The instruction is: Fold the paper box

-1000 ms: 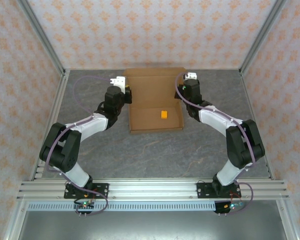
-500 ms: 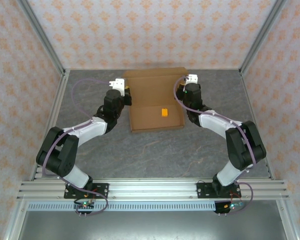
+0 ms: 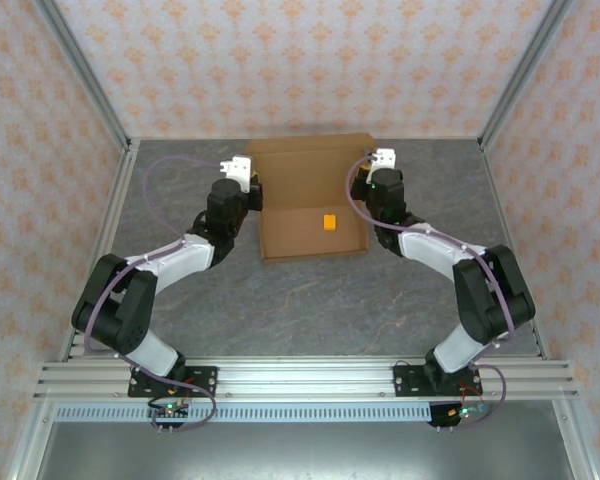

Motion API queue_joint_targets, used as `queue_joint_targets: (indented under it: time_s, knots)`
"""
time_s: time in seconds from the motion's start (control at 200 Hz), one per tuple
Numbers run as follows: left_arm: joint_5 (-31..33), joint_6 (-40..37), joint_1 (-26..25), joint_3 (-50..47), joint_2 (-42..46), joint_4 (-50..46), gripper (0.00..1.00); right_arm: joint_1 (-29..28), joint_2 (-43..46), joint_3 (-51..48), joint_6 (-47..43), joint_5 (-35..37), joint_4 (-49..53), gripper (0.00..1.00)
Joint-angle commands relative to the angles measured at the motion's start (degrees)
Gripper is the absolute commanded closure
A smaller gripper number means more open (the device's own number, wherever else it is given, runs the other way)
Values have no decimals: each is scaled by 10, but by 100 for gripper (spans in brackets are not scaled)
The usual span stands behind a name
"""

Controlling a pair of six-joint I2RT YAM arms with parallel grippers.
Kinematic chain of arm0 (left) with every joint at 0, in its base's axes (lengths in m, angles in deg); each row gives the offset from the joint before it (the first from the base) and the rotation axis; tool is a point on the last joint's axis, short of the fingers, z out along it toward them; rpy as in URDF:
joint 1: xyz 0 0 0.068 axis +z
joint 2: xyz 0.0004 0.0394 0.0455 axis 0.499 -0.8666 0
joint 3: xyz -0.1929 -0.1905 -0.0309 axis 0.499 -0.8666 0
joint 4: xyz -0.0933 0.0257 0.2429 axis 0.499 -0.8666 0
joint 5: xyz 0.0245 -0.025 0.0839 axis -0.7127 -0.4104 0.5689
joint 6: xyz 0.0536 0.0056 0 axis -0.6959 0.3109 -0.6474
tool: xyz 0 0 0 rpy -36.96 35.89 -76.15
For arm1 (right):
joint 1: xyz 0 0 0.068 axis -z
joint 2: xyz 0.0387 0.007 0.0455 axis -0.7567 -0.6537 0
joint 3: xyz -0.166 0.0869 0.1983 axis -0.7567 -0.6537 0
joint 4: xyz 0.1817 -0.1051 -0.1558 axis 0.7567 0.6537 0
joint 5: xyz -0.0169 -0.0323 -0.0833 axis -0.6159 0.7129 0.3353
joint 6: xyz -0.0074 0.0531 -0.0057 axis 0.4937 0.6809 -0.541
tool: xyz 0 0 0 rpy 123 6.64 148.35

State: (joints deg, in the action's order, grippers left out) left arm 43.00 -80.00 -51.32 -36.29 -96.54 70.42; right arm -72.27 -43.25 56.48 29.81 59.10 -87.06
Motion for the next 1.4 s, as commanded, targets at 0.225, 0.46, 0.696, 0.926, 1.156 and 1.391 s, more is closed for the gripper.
queue_joint_targets:
  time_s: [0.225, 0.46, 0.696, 0.926, 1.156, 1.391]
  knots:
    - [43, -16, 3, -70, -11, 121, 100, 9, -22, -39, -28, 11, -121, 100]
    - [66, -33, -12, -89, -15, 147, 100, 9, -31, -59, -38, -10, -154, 100]
    - [153, -8, -49, -91, -14, 133, 100, 9, -21, -74, -9, 4, -149, 100]
    - [217, 3, -80, -105, -17, 151, 100, 9, -19, -94, 18, 11, -171, 100]
    - [243, -8, -103, -123, -26, 187, 99, 9, -18, -122, 22, 10, -222, 100]
    - [235, -22, -104, -147, -19, 213, 96, 9, -24, -139, 10, 10, -255, 100]
